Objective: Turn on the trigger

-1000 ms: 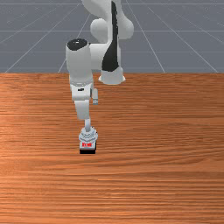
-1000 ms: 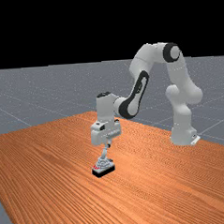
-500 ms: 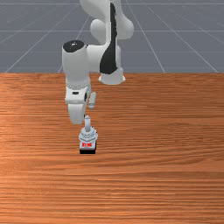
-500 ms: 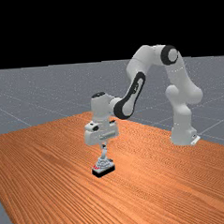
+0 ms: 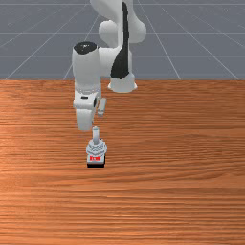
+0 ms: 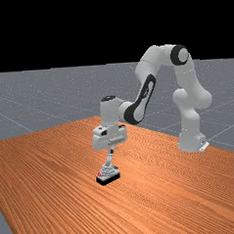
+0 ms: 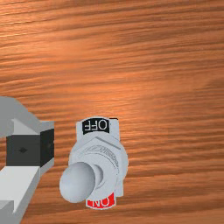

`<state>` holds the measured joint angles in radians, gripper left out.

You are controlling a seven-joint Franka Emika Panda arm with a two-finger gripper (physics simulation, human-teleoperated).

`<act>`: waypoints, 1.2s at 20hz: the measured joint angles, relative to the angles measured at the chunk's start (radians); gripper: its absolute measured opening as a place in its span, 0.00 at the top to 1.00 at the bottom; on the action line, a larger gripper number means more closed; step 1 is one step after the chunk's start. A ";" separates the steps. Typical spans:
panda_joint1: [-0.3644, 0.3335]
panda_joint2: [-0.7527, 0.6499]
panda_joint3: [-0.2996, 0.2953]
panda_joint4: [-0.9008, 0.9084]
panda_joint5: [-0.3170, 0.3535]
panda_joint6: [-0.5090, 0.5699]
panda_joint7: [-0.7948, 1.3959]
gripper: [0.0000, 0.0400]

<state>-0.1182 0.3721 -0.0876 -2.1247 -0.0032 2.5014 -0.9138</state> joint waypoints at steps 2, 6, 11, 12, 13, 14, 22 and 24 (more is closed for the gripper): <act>0.006 -0.012 -0.007 -0.021 -0.014 0.010 0.012 1.00; -0.008 -0.026 0.034 -0.040 0.002 0.015 -0.100 1.00; 0.012 -0.030 0.056 -0.045 0.058 0.004 -0.036 1.00; 0.047 -0.025 0.021 -0.039 0.015 0.009 0.088 1.00; 0.051 -0.016 0.018 -0.025 0.017 0.003 0.108 1.00; 0.054 -0.006 0.015 -0.009 0.019 -0.004 0.123 1.00; 0.042 0.026 0.038 0.044 0.013 -0.014 0.026 1.00; 0.040 0.012 0.038 0.020 0.012 -0.004 0.017 1.00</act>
<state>-0.0783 0.3840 -0.0491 -2.1044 0.0085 2.4970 -0.8972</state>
